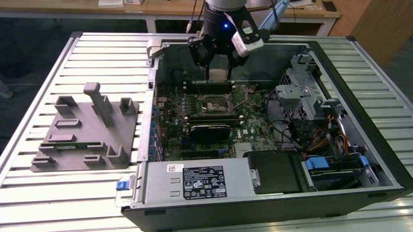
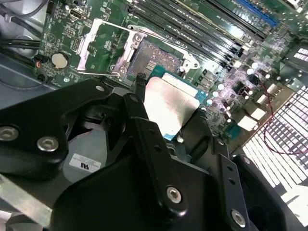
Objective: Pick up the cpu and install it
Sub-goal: 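Pick up the cpu and move it towards the insertion slot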
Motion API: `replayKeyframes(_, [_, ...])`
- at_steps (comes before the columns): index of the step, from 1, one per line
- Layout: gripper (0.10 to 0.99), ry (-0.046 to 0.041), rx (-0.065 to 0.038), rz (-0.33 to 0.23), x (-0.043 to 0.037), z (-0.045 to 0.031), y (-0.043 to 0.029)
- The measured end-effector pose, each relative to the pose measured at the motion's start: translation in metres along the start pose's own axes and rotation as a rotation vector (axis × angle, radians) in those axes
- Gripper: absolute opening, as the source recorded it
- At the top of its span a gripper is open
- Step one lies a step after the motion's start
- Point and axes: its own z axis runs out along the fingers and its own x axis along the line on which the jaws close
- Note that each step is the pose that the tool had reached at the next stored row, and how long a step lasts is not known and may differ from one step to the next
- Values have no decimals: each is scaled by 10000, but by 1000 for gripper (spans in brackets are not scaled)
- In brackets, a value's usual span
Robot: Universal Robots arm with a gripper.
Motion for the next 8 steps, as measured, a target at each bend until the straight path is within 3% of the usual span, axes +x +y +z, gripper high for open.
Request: replayKeyframes(8, [545, 1, 4, 0, -3, 145, -1])
